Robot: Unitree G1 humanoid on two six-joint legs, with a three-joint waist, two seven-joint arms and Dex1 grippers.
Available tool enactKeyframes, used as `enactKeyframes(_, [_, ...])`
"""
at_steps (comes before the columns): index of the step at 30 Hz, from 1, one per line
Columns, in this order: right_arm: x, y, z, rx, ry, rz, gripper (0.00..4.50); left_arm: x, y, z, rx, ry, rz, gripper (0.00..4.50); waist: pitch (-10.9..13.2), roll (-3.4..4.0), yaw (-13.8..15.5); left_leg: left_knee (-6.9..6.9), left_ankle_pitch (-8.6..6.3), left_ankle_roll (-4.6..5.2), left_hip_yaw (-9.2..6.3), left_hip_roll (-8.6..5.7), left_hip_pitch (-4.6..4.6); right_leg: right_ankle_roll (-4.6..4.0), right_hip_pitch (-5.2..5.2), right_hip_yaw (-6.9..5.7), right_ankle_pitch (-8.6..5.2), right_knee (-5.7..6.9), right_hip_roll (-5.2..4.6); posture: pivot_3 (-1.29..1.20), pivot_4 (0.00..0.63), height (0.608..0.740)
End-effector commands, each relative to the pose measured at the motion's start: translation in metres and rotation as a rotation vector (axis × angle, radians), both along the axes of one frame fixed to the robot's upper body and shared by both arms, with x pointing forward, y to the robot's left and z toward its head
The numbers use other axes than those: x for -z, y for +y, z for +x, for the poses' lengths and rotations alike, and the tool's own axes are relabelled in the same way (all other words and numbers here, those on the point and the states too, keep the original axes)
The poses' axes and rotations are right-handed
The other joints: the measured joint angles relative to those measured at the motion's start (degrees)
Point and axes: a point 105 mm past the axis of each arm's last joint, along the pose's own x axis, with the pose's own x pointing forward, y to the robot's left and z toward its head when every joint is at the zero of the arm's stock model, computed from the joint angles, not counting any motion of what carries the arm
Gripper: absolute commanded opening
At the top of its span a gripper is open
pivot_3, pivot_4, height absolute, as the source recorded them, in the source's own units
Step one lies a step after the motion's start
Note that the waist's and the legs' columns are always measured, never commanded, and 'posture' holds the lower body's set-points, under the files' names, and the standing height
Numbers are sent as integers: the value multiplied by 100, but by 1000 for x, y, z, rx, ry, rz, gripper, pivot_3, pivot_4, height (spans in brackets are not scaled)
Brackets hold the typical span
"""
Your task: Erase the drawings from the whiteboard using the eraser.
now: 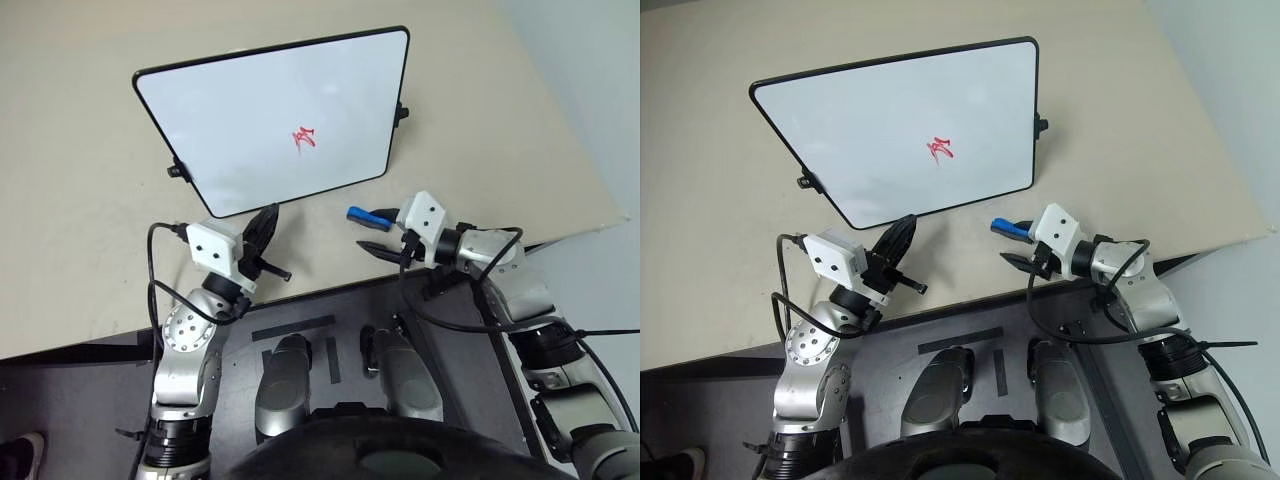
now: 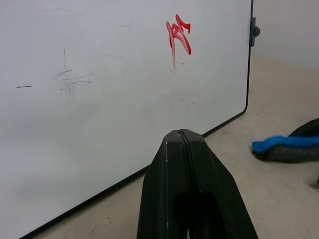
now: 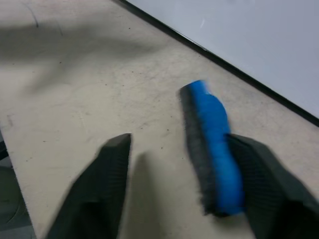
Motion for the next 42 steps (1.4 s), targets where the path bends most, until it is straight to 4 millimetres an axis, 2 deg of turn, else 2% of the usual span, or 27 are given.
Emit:
enactKeyframes(1, [-4, 0, 5, 23, -33, 1, 1567, -7, -1, 2, -1, -37, -3, 0, 0, 0, 0, 0, 0, 0, 0, 0, 1, -1, 0, 0, 1, 0, 0, 0, 150, 740])
enactKeyframes(5, [-6, 0, 8, 35, -57, 4, 96, -7, -2, 4, 3, -42, -2, 0, 0, 0, 0, 0, 0, 0, 0, 1, 2, -3, 0, 0, 2, 1, 0, 0, 150, 740])
enactKeyframes(9, [-22, 3, 10, 10, -145, 10, 15, -7, -1, 5, 7, -43, 1, 0, 0, 0, 0, 1, 0, 0, 1, 1, 1, -4, 0, 0, 3, 1, 0, 0, 150, 740])
enactKeyframes(11, [-39, 9, 9, -22, -225, 31, 15, -7, 0, 5, 8, -42, 3, 0, 0, 0, -1, 1, 1, 0, 1, 1, 1, -4, 0, 0, 3, 2, 0, 0, 150, 740])
enactKeyframes(16, [-89, 34, 7, -173, -525, 51, 15, -3, 6, -1, -15, -17, -9, 0, 1, 1, -48, 0, 0, -1, 1, 1, 0, -6, -7, 1, 4, 2, 0, 0, 150, 740])
enactKeyframes(20, [-105, 48, 20, -224, -721, 4, 15, -2, 8, -2, -25, -19, -7, 0, 1, 1, -43, -6, -2, -3, -2, 3, -1, -12, -15, 1, 8, 1, 0, 0, 150, 740])
enactKeyframes(27, [-106, 59, 48, -237, -873, -52, 15, -5, 10, -1, -44, -33, -4, 0, 1, 2, -4, -5, -3, -2, -2, 4, -5, -19, -25, 1, 15, 5, -10, 0, 150, 740])
enactKeyframes(31, [-89, 64, 57, -265, -877, -99, 15, -5, 10, -2, -51, -36, -6, 0, 1, 2, -5, -8, -5, -4, -2, 5, -10, -21, -35, 1, 16, 11, -12, 0, 150, 740])
enactKeyframes(38, [-58, 72, 61, -308, -843, -159, 15, -7, 11, -1, -55, -42, -7, 0, 1, 2, -9, -8, -7, -6, -2, 6, -10, -30, -41, 1, 22, 20, -14, 0, 150, 740])
enactKeyframes(42, [-68, 73, 69, -254, -896, -144, 15, -7, 11, -1, -54, -45, -6, 0, 2, 3, -11, -8, -6, -6, -3, 6, -9, -39, -44, 1, 29, 21, -14, 0, 150, 740])
